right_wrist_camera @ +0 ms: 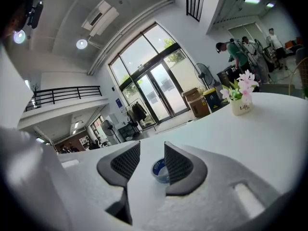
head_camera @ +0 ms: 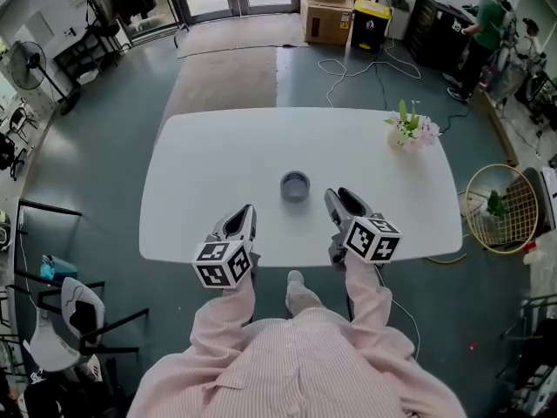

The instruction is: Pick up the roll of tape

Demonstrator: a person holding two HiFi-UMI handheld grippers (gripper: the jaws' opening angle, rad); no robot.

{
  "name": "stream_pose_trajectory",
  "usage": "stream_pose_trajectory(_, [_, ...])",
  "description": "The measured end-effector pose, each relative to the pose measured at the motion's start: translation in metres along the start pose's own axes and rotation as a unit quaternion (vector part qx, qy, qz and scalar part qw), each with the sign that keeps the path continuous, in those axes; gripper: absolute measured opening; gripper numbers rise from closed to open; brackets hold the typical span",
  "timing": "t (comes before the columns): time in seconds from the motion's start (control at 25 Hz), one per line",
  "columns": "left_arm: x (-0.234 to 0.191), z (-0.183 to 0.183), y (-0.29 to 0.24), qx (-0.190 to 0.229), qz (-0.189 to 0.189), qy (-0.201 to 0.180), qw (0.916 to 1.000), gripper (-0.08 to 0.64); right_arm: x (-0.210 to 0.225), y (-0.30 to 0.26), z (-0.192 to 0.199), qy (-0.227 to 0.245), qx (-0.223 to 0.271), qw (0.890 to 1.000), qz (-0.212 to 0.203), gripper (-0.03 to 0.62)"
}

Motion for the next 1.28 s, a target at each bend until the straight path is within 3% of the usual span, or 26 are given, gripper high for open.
stream_pose_trajectory(0.6, [-0.022, 0.037, -0.071, -0.067, -0.034, 0.052, 0.9958, 0.002, 0.044, -0.092, 0.033, -0.030, -0.135, 0.990, -0.018, 0.149])
stream_pose_trajectory(1.28, [-0.048, 0.071, -0.108, -0.153, -0.033, 0.084, 0.9841, 0.002, 0.069, -0.139, 0.085, -0.011, -0.257, 0.966, 0.028, 0.150])
Point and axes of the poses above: the fingertips, and each gripper's own axes: y backward along the fingers, x to its right, z out of its underside, the point moved 6 cm from there along y, backward along the fingers, and after that the axes turned 13 degrees about x, right-handed, at the moved point
